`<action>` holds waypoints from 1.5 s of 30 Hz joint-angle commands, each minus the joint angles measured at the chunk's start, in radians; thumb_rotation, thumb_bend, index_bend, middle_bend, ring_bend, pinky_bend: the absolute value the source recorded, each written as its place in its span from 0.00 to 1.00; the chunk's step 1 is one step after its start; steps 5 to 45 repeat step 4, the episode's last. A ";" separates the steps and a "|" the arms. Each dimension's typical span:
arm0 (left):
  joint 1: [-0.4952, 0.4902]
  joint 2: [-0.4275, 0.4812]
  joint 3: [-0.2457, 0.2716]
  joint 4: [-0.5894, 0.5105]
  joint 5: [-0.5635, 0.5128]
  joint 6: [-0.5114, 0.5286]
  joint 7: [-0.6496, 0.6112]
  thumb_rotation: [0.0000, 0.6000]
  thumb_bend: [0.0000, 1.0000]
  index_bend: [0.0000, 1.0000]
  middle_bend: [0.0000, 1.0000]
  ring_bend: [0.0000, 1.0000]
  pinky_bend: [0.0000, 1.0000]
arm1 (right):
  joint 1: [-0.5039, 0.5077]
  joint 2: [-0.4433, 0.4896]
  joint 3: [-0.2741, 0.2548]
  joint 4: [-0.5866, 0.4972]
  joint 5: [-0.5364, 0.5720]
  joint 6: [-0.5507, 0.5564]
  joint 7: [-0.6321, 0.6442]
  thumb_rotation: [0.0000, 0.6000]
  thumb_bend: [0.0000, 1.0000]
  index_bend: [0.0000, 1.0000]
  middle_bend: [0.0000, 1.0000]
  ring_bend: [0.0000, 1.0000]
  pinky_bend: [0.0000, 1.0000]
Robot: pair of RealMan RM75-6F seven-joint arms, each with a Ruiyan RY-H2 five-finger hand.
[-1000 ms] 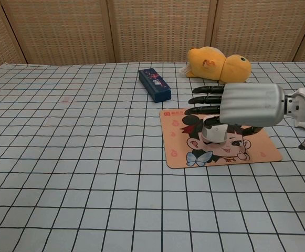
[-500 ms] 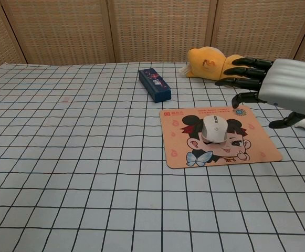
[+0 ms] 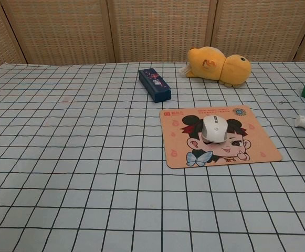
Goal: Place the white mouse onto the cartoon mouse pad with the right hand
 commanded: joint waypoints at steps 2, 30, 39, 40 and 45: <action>0.002 0.000 0.001 -0.001 0.003 0.005 0.002 1.00 0.00 0.00 0.00 0.00 0.00 | -0.049 0.009 0.024 -0.037 0.031 0.022 0.015 1.00 0.11 0.20 0.02 0.00 0.00; 0.004 0.001 0.002 -0.003 0.007 0.011 0.002 1.00 0.00 0.00 0.00 0.00 0.00 | -0.068 0.012 0.035 -0.059 0.041 0.027 0.024 1.00 0.11 0.20 0.02 0.00 0.00; 0.004 0.001 0.002 -0.003 0.007 0.011 0.002 1.00 0.00 0.00 0.00 0.00 0.00 | -0.068 0.012 0.035 -0.059 0.041 0.027 0.024 1.00 0.11 0.20 0.02 0.00 0.00; 0.004 0.001 0.002 -0.003 0.007 0.011 0.002 1.00 0.00 0.00 0.00 0.00 0.00 | -0.068 0.012 0.035 -0.059 0.041 0.027 0.024 1.00 0.11 0.20 0.02 0.00 0.00; 0.004 0.001 0.002 -0.003 0.007 0.011 0.002 1.00 0.00 0.00 0.00 0.00 0.00 | -0.068 0.012 0.035 -0.059 0.041 0.027 0.024 1.00 0.11 0.20 0.02 0.00 0.00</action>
